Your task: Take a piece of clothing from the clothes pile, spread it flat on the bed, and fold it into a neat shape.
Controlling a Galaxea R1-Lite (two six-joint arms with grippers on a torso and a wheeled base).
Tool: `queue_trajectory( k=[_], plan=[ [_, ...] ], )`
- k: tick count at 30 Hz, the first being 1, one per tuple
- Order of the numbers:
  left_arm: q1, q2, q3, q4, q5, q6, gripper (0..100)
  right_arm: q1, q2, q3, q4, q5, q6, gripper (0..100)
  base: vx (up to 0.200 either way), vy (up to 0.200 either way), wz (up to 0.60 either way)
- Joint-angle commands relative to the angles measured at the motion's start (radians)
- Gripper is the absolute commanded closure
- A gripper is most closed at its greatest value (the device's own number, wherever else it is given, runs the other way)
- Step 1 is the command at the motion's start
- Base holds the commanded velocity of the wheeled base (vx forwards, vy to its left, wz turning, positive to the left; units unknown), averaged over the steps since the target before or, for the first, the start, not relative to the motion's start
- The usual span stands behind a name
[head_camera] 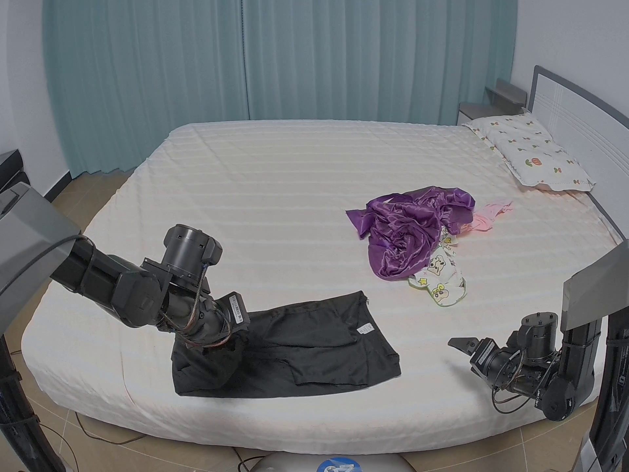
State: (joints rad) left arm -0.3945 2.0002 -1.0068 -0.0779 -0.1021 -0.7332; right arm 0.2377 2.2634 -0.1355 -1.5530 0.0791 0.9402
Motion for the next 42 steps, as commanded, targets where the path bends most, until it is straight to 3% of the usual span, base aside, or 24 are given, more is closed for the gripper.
queue_trajectory(
  k=[1,13,25,26,35,39,42],
  plan=[
    [-0.015,0.042,-0.039,0.000,0.001,-0.006,100,0.000,0.002,0.001,-0.018,0.001,0.000,0,0.000,-0.200,0.00],
    [-0.046,0.157,-0.173,0.043,0.027,-0.022,100,0.002,0.007,0.001,-0.018,0.004,0.002,0,0.000,-0.200,0.00],
    [-0.057,0.301,-0.335,0.056,0.096,-0.069,100,0.002,0.010,0.001,-0.018,0.004,0.000,0,0.000,0.000,0.00],
    [-0.057,0.302,-0.338,0.056,0.096,-0.071,0,0.002,0.010,0.001,-0.018,0.004,0.000,0,0.000,0.000,0.00],
    [-0.055,0.292,-0.362,0.056,0.062,-0.141,0,0.002,0.011,0.001,-0.018,0.005,0.000,0,0.000,0.000,0.00],
    [-0.046,0.226,-0.340,0.056,0.045,-0.164,0,0.002,0.011,0.001,-0.018,0.005,0.002,0,0.000,0.000,0.00],
    [0.003,0.115,-0.280,0.056,-0.016,-0.198,0,0.002,0.011,-0.003,-0.018,0.004,0.000,0,0.000,0.000,0.00]
  ],
)
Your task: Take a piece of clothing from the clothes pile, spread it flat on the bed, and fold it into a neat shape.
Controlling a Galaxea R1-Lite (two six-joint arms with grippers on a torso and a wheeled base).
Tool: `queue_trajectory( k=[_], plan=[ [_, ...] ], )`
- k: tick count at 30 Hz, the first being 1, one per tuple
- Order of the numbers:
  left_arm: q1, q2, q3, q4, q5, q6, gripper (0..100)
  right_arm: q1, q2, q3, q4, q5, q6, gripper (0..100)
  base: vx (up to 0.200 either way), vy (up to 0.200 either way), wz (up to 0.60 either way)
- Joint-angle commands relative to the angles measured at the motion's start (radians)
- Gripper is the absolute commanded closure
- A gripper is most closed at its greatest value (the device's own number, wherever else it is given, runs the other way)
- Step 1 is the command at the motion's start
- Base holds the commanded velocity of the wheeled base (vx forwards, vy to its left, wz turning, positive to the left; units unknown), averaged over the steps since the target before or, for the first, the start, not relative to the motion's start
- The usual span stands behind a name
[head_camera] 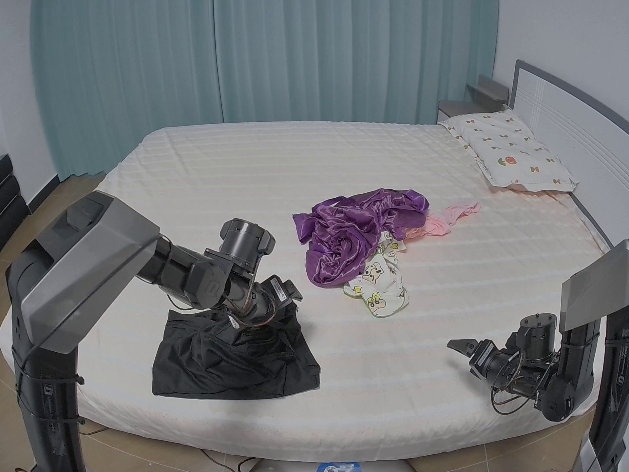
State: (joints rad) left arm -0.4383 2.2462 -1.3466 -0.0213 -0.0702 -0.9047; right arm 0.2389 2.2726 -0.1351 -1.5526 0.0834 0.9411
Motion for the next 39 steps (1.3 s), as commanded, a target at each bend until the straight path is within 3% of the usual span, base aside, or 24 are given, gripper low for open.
queue_trajectory(
  k=[1,3,6,11,14,26,39],
  plan=[
    [0.070,-0.163,0.087,0.000,-0.068,-0.028,0,0.000,-0.001,-0.011,-0.018,-0.002,-0.002,0,0.000,0.000,0.00],
    [0.089,-0.183,0.107,-0.003,-0.082,-0.028,0,0.000,-0.004,-0.014,-0.018,-0.004,-0.005,0,0.000,0.000,0.00],
    [0.210,-0.241,0.234,-0.012,-0.166,-0.026,0,0.034,-0.019,-0.044,-0.018,-0.010,-0.011,0,0.000,0.000,0.00],
    [0.306,-0.261,0.348,-0.032,-0.232,-0.023,0,0.065,-0.019,-0.060,-0.017,-0.010,-0.030,0,0.000,0.000,0.00],
    [0.369,-0.280,0.426,-0.057,-0.326,-0.019,0,0.080,-0.002,-0.084,-0.017,-0.008,-0.067,0,0.000,0.000,0.00],
    [0.406,-0.264,0.435,-0.075,-0.367,-0.023,0,0.141,-0.018,-0.241,0.144,-0.010,-0.173,0,0.000,0.050,0.00],
    [0.409,-0.234,0.429,-0.065,-0.364,-0.020,0,0.184,-0.024,-0.386,0.285,-0.011,-0.206,0,0.000,0.000,0.00]
  ],
)
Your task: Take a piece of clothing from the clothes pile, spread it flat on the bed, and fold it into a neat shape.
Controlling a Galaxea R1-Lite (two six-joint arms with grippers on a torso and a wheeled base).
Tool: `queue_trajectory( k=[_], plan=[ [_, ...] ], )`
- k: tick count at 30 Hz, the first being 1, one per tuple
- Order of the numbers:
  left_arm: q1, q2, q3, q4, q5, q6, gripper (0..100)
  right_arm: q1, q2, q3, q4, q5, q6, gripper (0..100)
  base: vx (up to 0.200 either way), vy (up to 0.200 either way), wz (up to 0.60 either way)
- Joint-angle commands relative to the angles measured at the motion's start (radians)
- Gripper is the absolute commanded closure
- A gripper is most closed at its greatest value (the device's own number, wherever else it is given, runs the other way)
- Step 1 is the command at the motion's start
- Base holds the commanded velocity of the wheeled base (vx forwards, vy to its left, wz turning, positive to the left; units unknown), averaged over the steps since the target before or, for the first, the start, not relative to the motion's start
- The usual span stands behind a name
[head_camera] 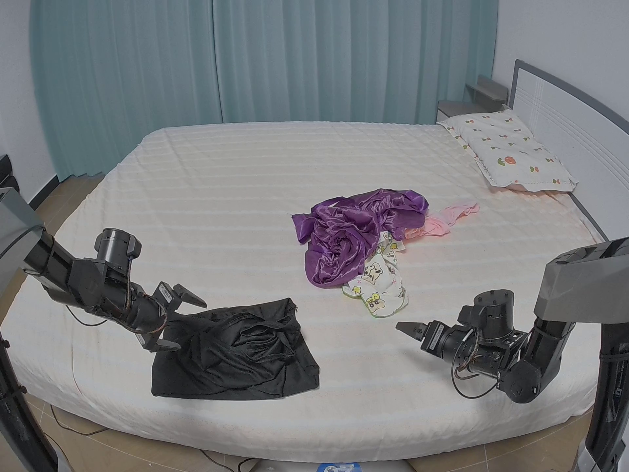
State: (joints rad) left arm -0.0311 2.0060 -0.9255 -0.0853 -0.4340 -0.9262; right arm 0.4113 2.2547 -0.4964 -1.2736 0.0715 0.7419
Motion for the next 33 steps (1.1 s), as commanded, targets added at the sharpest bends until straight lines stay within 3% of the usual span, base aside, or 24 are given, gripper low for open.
queue_trajectory(
  k=[1,4,10,16,33],
  plan=[
    [0.002,0.007,0.013,-0.001,0.000,0.001,0,0.015,-0.007,-0.031,0.013,0.001,-0.015,0,0.000,0.000,0.00],
    [0.000,0.005,0.033,-0.010,-0.002,0.004,0,0.018,-0.015,-0.037,0.023,0.001,-0.015,0,0.000,0.200,0.00],
    [0.000,0.008,0.037,-0.013,-0.003,0.006,0,0.017,-0.015,-0.036,0.025,0.001,-0.015,0,0.000,0.000,0.00],
    [0.000,0.013,0.036,-0.013,-0.002,0.006,0,0.018,-0.014,-0.037,0.025,0.001,-0.015,0,-0.200,0.000,0.00],
    [0.000,0.014,0.027,-0.011,0.000,0.003,0,0.018,-0.017,-0.057,0.030,0.001,-0.016,0,0.000,0.000,0.00]
  ],
)
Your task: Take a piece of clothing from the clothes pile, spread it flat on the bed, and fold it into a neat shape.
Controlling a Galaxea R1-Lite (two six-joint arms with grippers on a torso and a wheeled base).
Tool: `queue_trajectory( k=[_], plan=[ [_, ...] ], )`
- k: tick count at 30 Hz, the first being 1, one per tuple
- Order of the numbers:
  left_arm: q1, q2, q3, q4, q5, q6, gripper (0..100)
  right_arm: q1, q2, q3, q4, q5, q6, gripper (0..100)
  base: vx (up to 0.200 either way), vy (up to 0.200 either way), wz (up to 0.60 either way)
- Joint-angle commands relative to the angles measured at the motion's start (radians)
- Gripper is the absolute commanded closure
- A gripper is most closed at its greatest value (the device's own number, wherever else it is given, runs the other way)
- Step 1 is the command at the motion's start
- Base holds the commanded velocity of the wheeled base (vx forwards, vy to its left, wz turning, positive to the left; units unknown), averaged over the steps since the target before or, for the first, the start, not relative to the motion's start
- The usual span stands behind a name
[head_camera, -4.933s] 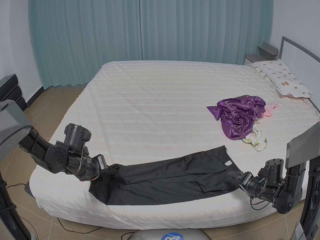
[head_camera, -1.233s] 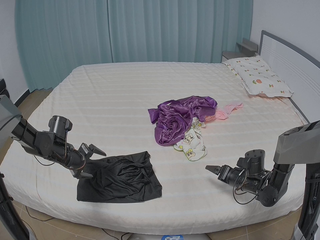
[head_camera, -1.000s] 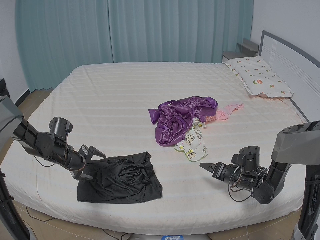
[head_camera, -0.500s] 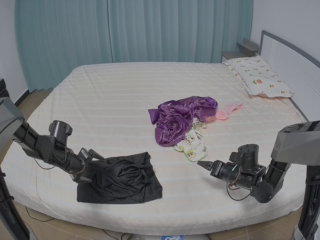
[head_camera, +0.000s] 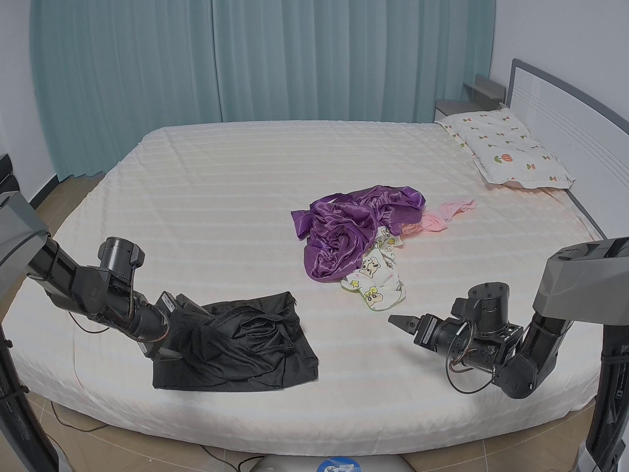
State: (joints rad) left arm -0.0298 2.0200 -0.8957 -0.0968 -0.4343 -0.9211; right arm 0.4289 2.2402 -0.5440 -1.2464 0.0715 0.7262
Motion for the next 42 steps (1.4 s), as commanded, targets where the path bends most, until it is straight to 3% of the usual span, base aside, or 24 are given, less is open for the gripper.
queue_trajectory(
  k=[1,4,29,42],
  plan=[
    [-0.001,0.000,-0.005,0.002,0.000,-0.004,0,0.002,-0.002,-0.013,0.008,0.001,-0.001,0,0.000,0.000,0.00],
    [-0.001,-0.001,0.000,0.000,0.000,-0.002,0,0.010,-0.002,-0.028,0.033,-0.001,-0.001,0,0.000,0.000,0.00],
    [0.090,0.017,-0.026,-0.011,-0.004,-0.002,0,0.067,-0.007,-0.208,0.216,-0.004,-0.047,0,0.000,0.200,0.00],
    [0.106,0.055,-0.031,-0.041,-0.003,-0.001,0,0.166,0.024,-0.419,0.409,-0.004,-0.116,0,0.000,0.200,0.00]
  ],
)
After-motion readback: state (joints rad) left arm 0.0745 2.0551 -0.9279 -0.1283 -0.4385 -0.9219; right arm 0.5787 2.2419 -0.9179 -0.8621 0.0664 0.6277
